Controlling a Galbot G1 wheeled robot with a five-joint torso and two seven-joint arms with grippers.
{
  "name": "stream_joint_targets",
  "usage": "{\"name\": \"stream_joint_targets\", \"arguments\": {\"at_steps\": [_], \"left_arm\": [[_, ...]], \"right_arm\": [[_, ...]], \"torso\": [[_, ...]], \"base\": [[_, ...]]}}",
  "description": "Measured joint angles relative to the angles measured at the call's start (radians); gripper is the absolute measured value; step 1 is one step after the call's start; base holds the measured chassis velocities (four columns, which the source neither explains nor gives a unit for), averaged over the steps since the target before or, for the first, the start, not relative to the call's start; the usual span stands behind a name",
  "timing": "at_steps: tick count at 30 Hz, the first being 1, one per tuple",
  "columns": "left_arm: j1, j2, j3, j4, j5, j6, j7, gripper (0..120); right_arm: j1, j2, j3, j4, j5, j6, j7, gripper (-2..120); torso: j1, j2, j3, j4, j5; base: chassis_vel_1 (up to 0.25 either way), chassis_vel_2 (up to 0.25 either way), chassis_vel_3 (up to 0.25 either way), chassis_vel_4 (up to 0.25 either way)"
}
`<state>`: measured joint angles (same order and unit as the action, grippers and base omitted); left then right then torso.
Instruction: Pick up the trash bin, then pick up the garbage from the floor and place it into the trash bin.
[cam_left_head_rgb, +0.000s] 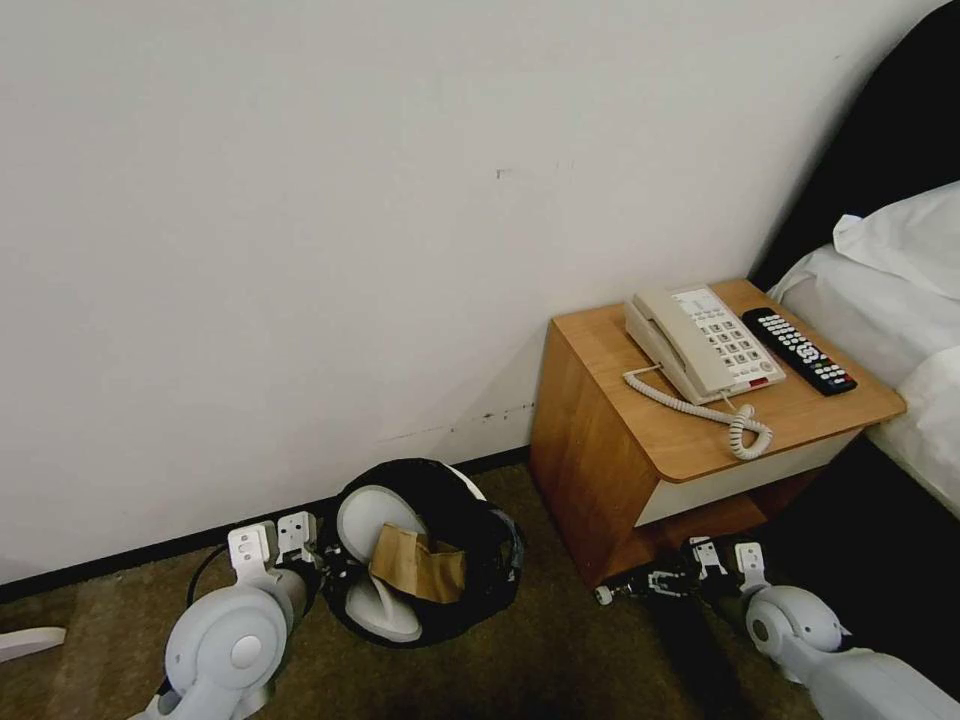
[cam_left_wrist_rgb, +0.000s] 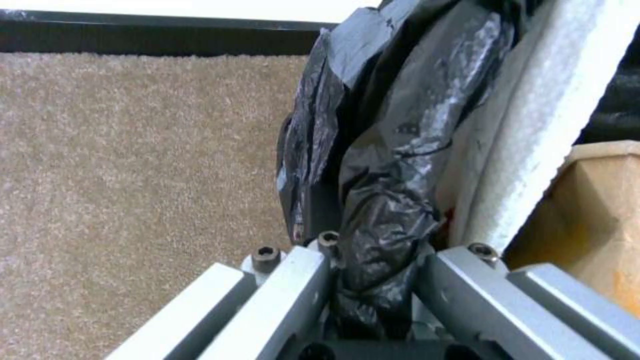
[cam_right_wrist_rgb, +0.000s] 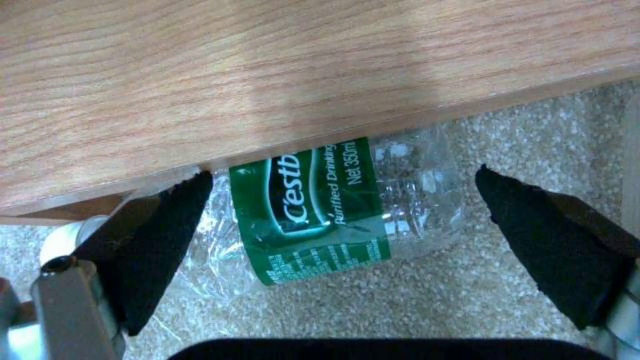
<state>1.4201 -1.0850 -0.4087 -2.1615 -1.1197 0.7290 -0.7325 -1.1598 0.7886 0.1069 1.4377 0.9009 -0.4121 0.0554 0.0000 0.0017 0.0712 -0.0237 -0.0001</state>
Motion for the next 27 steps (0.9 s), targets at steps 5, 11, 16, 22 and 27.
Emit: {"name": "stream_joint_targets", "arguments": {"at_steps": [5,11,16,22,27], "left_arm": [[0.003,0.0,0.001,0.0,0.001,0.0,0.0,0],[0.005,0.001,-0.002,-0.001,0.001,0.0,0.0,0],[0.005,0.0,-0.002,-0.002,0.001,-0.001,0.0,0],[0.01,-0.002,-0.002,-0.005,0.005,-0.002,-0.001,0],[0.009,-0.003,-0.002,-0.005,0.005,-0.003,-0.001,0]], "right_arm": [[0.0,0.018,0.001,-0.015,-0.005,0.004,0.002,100],[0.003,0.028,0.001,-0.028,-0.017,0.006,0.004,100],[0.004,0.035,0.001,-0.036,-0.025,0.009,0.004,100],[0.007,0.042,0.001,-0.046,-0.033,0.012,0.003,100],[0.005,0.039,0.001,-0.046,-0.034,0.012,0.001,100]], "torso": [[0.0,0.0,0.0,0.0002,0.0002],[0.0,0.0,0.0,0.0002,0.0001],[0.0,0.0,0.0,0.0001,0.0001],[0.0,0.0,0.0,0.0002,0.0001],[0.0,0.0,0.0,0.0001,0.0001]], "base": [[0.0,0.0,0.0,0.0],[0.0,0.0,0.0,0.0],[0.0,0.0,0.0,0.0],[0.0,0.0,0.0,0.0],[0.0,0.0,0.0,0.0]]}}
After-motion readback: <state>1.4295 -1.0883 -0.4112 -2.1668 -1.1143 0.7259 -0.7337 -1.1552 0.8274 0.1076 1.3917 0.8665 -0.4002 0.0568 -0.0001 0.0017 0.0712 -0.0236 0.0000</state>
